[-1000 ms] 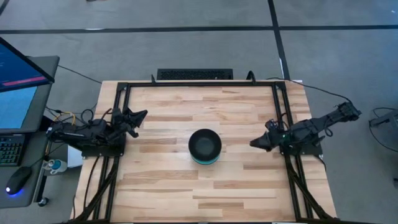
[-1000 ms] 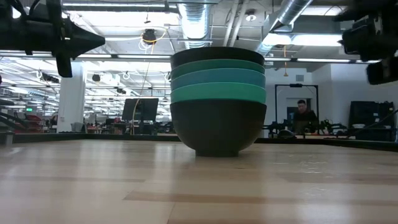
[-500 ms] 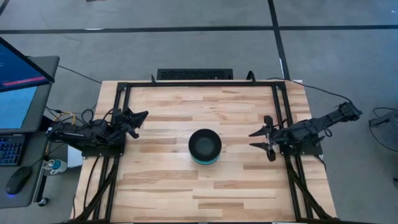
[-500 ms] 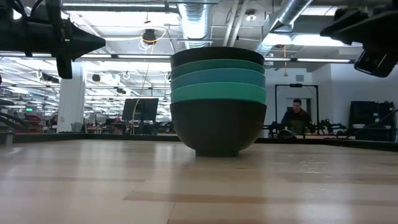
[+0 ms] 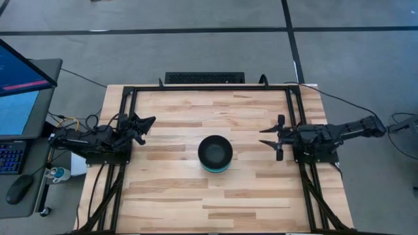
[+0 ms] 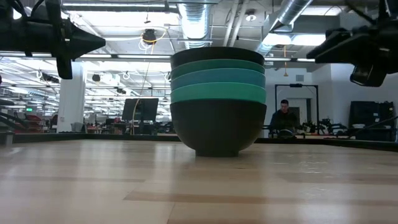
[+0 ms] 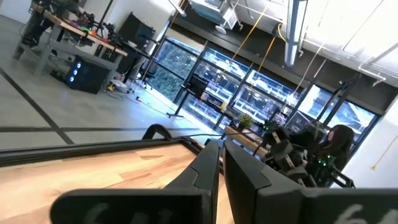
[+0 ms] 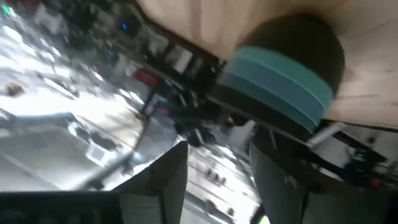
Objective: Nest bowls inside each other
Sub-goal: Return to Home Position
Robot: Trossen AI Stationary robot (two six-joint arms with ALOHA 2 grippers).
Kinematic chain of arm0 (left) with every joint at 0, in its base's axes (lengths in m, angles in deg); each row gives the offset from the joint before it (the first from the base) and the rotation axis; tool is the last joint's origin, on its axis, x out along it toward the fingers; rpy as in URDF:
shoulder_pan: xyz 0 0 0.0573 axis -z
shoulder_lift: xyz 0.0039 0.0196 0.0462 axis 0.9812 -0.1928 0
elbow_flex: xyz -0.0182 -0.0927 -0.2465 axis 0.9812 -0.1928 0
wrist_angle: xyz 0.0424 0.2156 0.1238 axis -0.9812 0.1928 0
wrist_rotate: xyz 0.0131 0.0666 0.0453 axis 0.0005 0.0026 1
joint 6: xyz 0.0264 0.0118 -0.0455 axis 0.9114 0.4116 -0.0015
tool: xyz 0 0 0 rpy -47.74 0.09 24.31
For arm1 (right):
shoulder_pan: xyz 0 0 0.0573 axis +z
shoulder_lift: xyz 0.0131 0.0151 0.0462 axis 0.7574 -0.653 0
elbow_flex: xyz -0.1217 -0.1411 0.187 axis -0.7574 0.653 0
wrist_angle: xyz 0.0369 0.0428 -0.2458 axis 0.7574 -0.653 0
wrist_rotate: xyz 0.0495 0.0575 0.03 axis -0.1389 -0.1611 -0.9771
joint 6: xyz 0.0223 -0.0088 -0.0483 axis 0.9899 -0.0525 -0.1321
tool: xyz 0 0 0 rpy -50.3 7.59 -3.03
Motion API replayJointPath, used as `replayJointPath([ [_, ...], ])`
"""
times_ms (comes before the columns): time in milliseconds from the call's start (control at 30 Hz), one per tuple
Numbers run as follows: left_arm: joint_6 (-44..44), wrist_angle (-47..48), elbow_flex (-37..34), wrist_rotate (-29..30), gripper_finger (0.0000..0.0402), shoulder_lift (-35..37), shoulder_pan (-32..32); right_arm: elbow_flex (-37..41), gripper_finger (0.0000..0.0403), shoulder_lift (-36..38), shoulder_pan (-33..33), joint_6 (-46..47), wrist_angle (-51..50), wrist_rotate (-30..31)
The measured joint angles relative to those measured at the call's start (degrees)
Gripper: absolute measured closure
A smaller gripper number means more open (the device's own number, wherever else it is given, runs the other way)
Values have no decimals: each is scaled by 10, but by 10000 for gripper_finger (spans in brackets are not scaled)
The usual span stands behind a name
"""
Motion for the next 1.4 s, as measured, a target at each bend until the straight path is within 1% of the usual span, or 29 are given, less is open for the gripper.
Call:
replayJointPath([
  [67,0,0,0,0,388,0,0,0,207,-2,-17,18,-7,-7],
  [167,0,0,0,0,388,0,0,0,206,-8,-46,35,-4,-49],
  [300,0,0,0,0,388,0,0,0,209,-7,-73,83,-7,-78],
  [400,1,0,0,0,388,0,0,0,209,-8,-89,90,-21,-75],
  [467,1,0,0,0,388,0,0,0,208,-16,-89,61,-39,-73],
  [567,1,1,0,0,388,0,0,0,206,-29,-89,-41,-54,-76],
  [667,3,1,0,1,388,0,0,0,207,-31,-86,-179,-59,-77],
  [700,3,1,0,4,388,0,0,0,207,-31,-86,-243,-67,-77],
  [767,13,1,0,5,388,0,0,0,208,-31,-86,-410,-94,-76],
  [800,19,1,0,6,388,0,0,0,208,-31,-86,-470,-99,-77],
  [867,30,1,0,6,388,0,0,0,209,-35,-86,-560,-103,-77],
  [1000,42,1,0,6,388,0,0,0,209,-37,-87,-708,-107,-60],
  [1100,41,1,0,6,388,0,0,0,210,-37,-87,-769,-108,-59],
  [1133,41,1,0,6,388,0,0,0,210,-37,-87,-795,-107,-46],
  [1200,43,1,0,1,388,0,0,0,211,-37,-89,-877,-108,0],
  [1233,45,1,0,-6,388,0,0,0,211,-37,-88,-916,-101,7],
  [1333,46,1,0,-23,388,0,0,0,210,-37,-73,-1044,-42,-12],
  [1400,46,2,0,-32,388,0,0,0,209,-37,-64,-1083,6,-27],
])
